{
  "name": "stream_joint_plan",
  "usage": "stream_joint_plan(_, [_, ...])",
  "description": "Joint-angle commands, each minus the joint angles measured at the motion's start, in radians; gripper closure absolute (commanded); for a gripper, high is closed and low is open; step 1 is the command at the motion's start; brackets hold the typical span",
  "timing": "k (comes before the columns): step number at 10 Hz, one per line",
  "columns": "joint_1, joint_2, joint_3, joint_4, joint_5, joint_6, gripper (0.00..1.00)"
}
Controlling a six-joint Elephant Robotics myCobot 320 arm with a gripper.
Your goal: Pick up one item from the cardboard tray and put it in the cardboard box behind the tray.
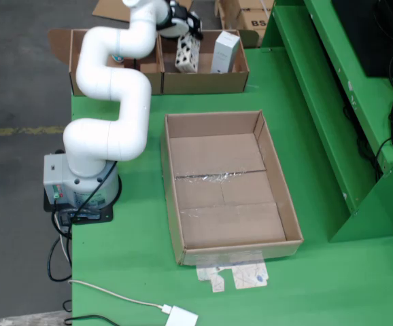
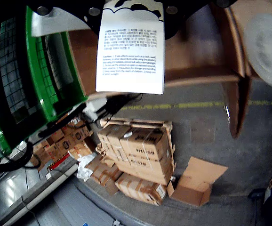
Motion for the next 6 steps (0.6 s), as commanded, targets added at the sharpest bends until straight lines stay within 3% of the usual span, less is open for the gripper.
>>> stream_joint_plan(1, [-0.019,0.006,0.029,0.012,-0.012,0.0,1.0])
stream_joint_plan(6, [-0.019,0.006,0.029,0.012,-0.012,0.004,1.0])
